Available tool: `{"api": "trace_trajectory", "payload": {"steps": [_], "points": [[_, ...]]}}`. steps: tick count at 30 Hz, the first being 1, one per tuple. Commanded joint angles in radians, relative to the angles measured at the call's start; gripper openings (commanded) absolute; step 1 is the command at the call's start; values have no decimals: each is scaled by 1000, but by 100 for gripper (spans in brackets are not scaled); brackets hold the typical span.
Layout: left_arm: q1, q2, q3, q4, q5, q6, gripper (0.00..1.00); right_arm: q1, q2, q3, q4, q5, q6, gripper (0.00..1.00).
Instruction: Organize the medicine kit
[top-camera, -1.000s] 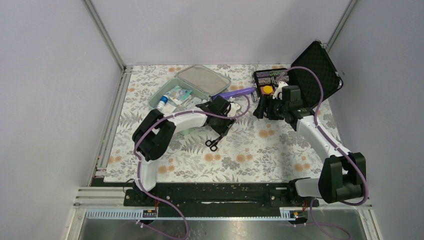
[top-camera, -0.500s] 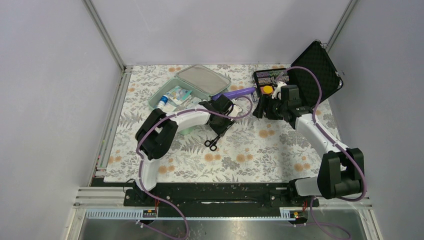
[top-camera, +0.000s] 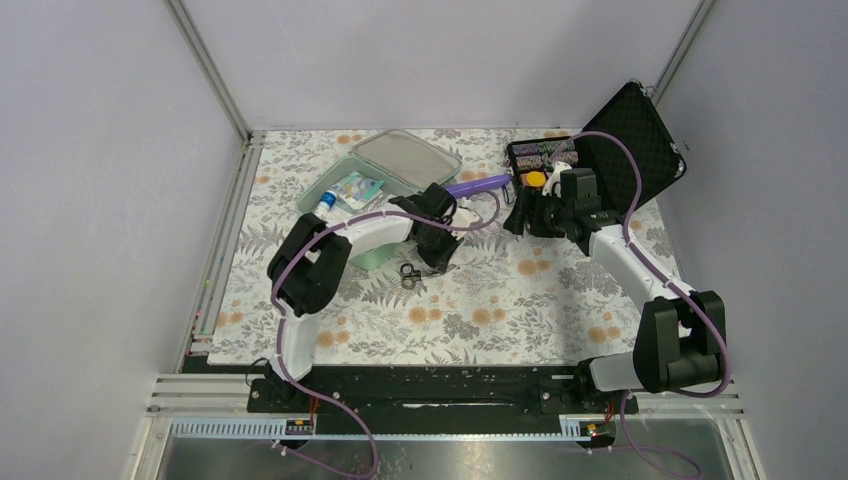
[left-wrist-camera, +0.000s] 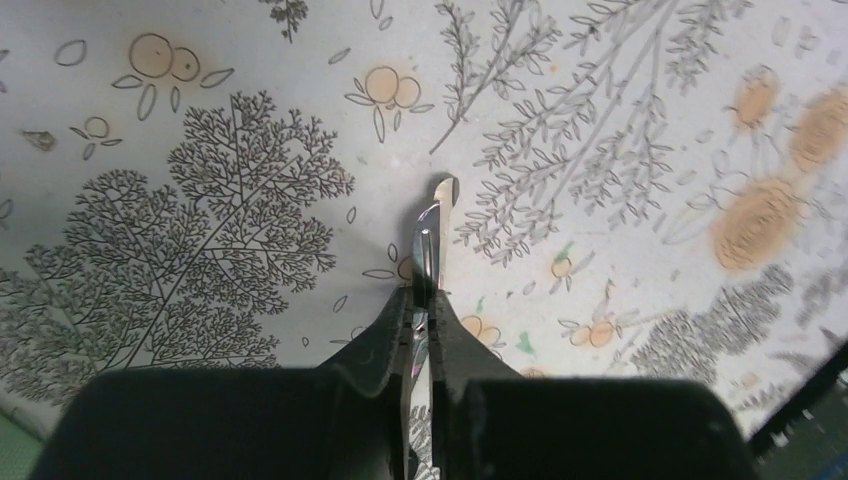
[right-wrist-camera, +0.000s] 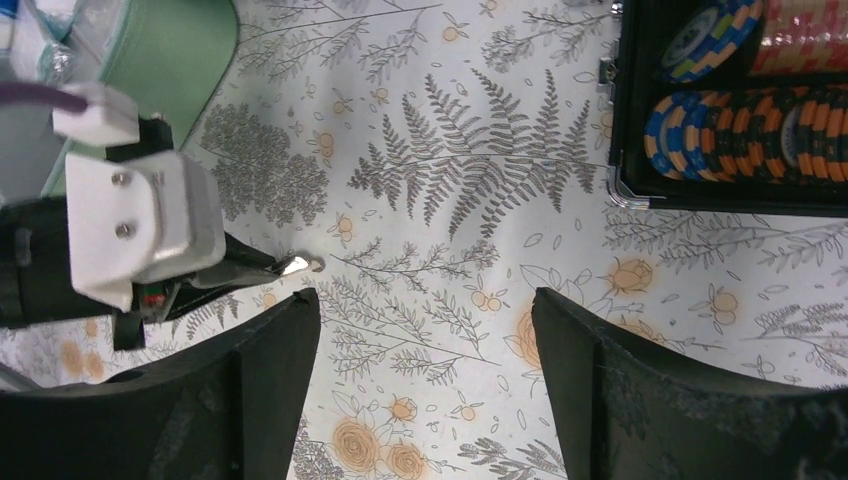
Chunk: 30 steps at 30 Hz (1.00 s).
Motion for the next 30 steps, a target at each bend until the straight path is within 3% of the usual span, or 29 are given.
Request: {"api": "trace_trajectory", "payload": {"steps": [1,5,9,12,15,21,23,26,28,30], "points": [[74,-36,2,-52,281,46,0,1,-47,-27,77,-110,-53,84],[119,-27,26,-89,445,100,0,1,-24,-23,89,-329,-175,83],[140,-24,51,-106,433,89,2,1,6,5,46,-412,-289,82],[144,-68,12,-65,341,51,36,2,8,22,25,-419,-329,81],[143,-127,-58,-4,278,44,47,24,1,35,-19,-434,-436,79],[189,-224,-99,-39,324,30,50,134,-32,31,-144,-429,-1081,79],[213,-269,-102,-77,374,39,50,155,-2,42,-155,-427,-1211,75],[241,-380,-118,-102,393,46,50,188,114,127,-260,-437,-1354,61],[265,-455,-135,-91,361,13,51,220,203,221,-371,-428,-1433,52],[300,-527,-170,-50,267,-88,52,258,279,306,-444,-397,-1479,48]]}}
